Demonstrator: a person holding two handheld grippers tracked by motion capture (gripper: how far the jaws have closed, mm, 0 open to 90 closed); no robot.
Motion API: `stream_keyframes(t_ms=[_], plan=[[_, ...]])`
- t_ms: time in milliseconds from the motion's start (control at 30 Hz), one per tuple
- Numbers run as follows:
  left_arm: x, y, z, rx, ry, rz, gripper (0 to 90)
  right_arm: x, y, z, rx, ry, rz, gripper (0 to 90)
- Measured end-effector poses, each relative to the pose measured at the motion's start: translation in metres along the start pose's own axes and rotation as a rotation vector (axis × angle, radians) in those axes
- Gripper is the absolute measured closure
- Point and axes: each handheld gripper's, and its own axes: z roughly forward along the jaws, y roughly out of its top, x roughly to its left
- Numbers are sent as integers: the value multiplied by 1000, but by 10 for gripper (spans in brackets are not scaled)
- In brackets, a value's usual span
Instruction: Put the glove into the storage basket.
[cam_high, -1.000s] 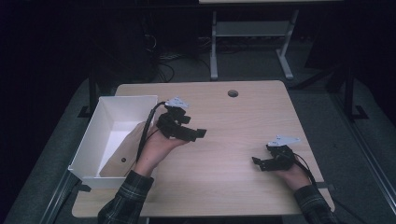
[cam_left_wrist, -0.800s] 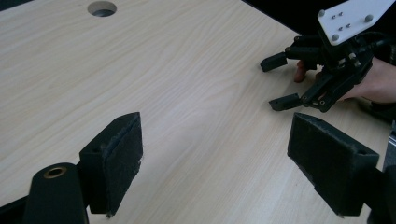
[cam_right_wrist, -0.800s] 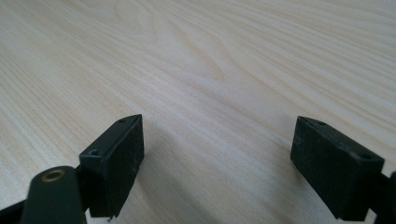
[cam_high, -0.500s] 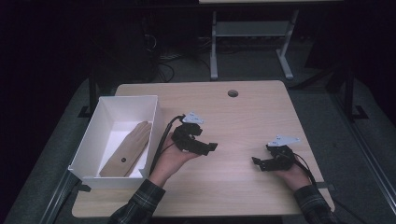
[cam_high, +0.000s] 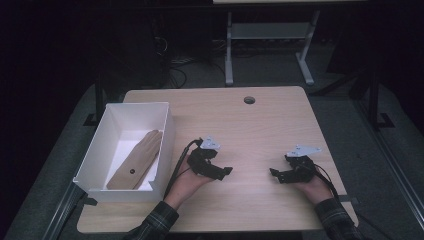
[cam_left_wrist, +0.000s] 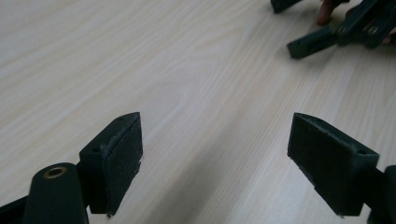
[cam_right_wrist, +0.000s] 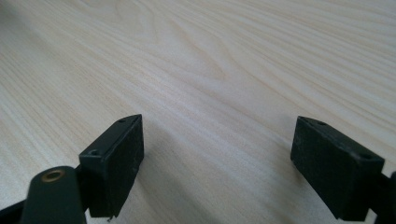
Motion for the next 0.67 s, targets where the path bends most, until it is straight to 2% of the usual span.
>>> stream_keyframes(t_ms=[267, 333, 667], plan=[[2, -21, 14, 36, 44, 34, 175, 0, 0, 0, 0, 0, -1, 169], [2, -24, 18, 54, 44, 37, 176, 0, 0, 0, 0, 0, 0, 169], [2, -29, 24, 87, 52, 54, 175, 0, 0, 0, 1, 2, -2, 163]])
